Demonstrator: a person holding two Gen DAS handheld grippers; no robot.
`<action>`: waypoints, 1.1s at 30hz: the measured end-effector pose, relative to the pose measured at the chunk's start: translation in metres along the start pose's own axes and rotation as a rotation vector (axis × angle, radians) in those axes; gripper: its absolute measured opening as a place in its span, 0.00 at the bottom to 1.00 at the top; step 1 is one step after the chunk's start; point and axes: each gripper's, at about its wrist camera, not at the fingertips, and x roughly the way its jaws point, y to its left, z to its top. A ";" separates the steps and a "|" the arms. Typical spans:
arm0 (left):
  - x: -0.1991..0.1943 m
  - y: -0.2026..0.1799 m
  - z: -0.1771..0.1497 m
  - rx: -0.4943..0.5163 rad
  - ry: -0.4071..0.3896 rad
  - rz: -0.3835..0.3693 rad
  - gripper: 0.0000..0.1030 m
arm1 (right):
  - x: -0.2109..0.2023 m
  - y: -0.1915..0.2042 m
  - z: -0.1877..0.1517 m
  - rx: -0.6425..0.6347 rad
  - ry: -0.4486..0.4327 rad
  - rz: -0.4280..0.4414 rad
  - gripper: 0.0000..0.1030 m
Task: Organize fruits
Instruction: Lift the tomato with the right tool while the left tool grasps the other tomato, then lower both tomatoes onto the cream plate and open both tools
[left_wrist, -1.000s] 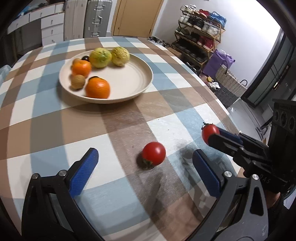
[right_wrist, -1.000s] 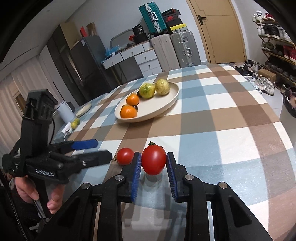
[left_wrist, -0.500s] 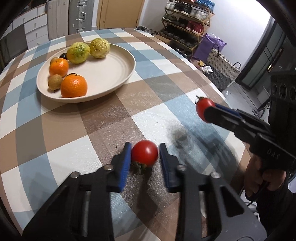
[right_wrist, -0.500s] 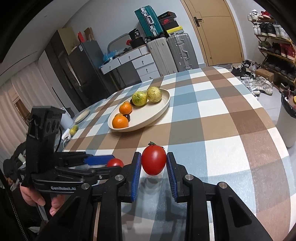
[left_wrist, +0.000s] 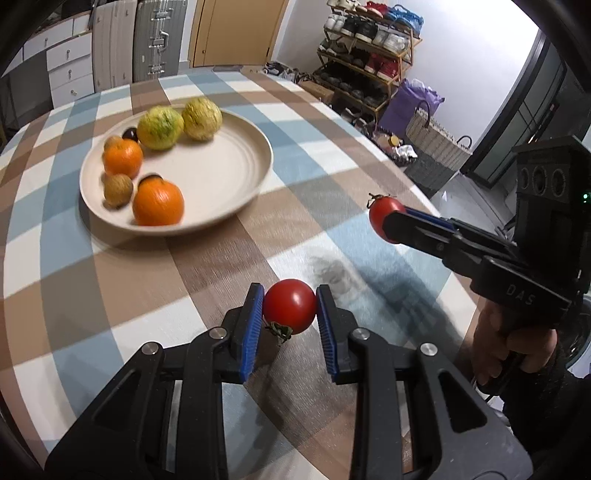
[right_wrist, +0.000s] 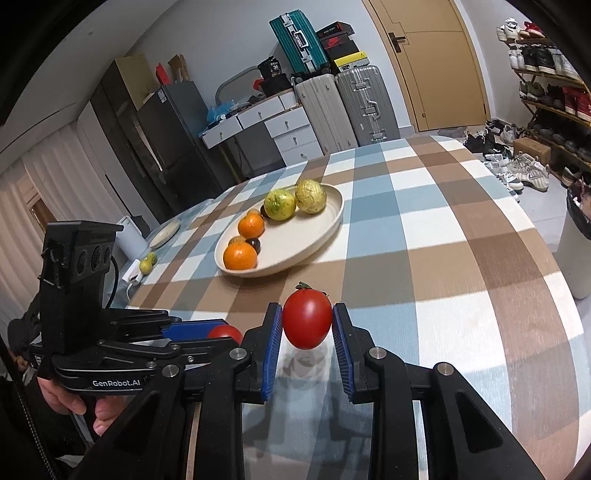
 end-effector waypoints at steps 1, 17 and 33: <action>-0.003 0.002 0.004 -0.002 -0.008 -0.002 0.25 | 0.001 0.000 0.004 0.002 -0.002 0.004 0.27; -0.024 0.042 0.076 -0.054 -0.116 0.011 0.25 | 0.036 0.009 0.071 -0.044 -0.016 0.048 0.27; 0.023 0.096 0.128 -0.123 -0.096 0.031 0.25 | 0.103 0.010 0.127 -0.068 0.025 0.070 0.27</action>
